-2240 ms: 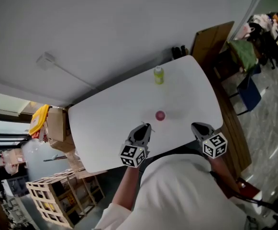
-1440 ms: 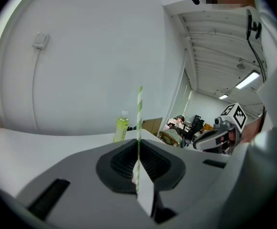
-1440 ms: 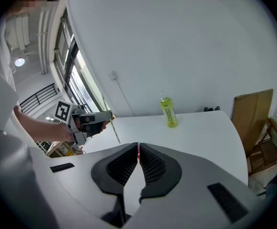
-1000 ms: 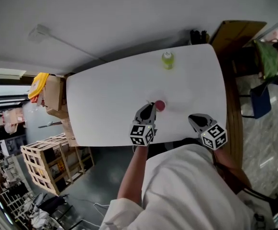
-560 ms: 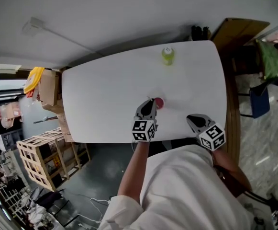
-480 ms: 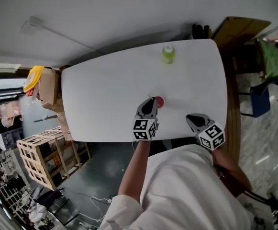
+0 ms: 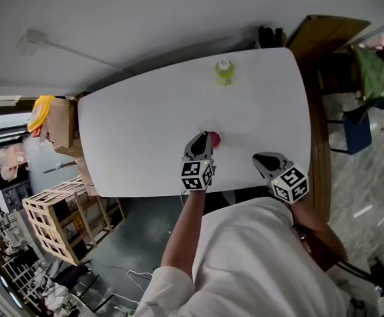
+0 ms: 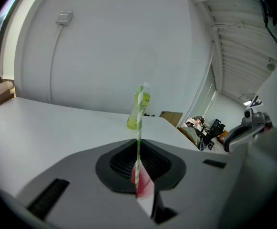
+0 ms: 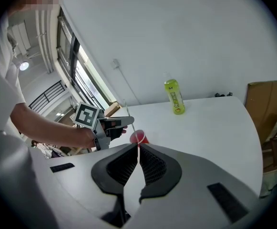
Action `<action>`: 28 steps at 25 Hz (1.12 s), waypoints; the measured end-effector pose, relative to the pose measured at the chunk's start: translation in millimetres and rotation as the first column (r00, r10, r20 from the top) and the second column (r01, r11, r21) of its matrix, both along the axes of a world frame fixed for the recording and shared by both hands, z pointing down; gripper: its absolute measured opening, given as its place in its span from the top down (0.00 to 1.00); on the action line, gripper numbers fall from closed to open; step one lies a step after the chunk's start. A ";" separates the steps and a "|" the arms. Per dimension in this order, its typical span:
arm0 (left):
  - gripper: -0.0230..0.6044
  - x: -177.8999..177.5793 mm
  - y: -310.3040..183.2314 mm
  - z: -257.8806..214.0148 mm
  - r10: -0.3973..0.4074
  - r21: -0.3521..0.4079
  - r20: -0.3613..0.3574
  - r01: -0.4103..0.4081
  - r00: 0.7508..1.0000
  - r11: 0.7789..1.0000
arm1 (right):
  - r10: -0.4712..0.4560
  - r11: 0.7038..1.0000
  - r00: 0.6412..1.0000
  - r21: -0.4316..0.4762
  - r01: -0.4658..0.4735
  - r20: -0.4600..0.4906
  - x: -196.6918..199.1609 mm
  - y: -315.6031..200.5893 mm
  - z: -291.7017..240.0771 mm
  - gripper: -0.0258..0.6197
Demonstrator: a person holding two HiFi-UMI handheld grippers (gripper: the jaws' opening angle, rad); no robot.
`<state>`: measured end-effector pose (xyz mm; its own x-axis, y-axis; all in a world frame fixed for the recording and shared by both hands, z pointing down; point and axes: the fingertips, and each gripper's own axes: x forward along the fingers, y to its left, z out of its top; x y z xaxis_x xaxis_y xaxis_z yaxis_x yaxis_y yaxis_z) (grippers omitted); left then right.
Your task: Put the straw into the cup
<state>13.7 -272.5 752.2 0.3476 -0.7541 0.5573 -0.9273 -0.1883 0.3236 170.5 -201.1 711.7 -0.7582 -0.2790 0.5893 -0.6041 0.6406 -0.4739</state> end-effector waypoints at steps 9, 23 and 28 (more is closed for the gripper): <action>0.87 -0.6 3.1 9.4 -0.024 -0.030 -0.024 0.024 0.999 0.999 | 0.007 1.000 1.000 -0.014 -0.007 0.007 7.1 -0.5 4.7 0.90; 0.84 -0.1 10.6 4.2 -0.024 -0.035 -0.024 0.023 0.999 0.999 | 0.016 1.000 1.000 0.015 -0.016 0.021 14.2 -4.5 -3.5 0.90; 0.87 3.7 9.3 -12.5 -0.014 -0.003 -0.011 0.014 1.000 1.000 | 0.023 0.999 0.999 0.029 -0.024 0.036 16.0 -3.9 -8.6 0.90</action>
